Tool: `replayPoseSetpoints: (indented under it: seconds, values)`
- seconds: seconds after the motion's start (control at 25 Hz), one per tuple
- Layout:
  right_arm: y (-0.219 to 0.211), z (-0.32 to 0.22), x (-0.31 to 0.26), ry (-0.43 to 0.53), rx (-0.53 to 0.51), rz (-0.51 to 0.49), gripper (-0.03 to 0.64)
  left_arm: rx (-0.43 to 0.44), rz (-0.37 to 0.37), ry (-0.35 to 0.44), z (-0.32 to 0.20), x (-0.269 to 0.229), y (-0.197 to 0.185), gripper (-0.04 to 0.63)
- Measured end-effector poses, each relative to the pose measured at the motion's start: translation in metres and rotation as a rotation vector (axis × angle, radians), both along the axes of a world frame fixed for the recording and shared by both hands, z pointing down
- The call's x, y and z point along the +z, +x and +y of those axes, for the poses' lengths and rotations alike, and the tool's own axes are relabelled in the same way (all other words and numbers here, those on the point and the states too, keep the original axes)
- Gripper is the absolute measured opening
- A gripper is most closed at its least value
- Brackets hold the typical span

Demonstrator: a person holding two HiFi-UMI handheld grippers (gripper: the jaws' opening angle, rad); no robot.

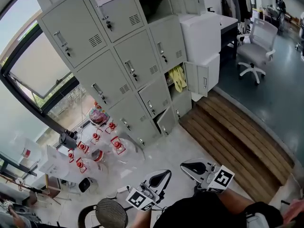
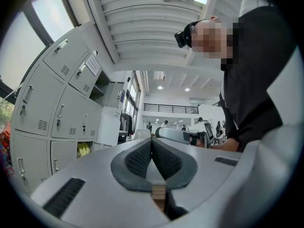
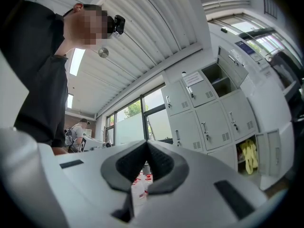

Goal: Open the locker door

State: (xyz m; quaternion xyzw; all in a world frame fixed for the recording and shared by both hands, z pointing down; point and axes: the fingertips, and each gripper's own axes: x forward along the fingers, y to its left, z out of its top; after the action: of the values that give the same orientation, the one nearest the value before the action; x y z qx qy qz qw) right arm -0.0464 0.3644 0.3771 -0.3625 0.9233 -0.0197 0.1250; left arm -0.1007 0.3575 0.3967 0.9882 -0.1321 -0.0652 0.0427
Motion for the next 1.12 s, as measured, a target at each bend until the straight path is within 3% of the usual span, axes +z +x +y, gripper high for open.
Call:
replayPoseSetpoints:
  seconds: [0.48, 0.92, 1.12]
  values:
    - [0.073, -0.043, 0.023, -0.056, -0.037, -0.024, 0.009, -0.078, -0.015, -0.019, -0.042, 0.008, 0.072, 0.011]
    - [0.084, -0.097, 0.038, -0.101, -0.063, -0.028, 0.009, -0.1, -0.034, -0.054, -0.09, 0.026, 0.083, 0.011]
    - [0.092, -0.132, 0.041, -0.115, -0.036, 0.004, 0.009, -0.097, -0.004, -0.072, -0.13, 0.032, 0.083, 0.011]
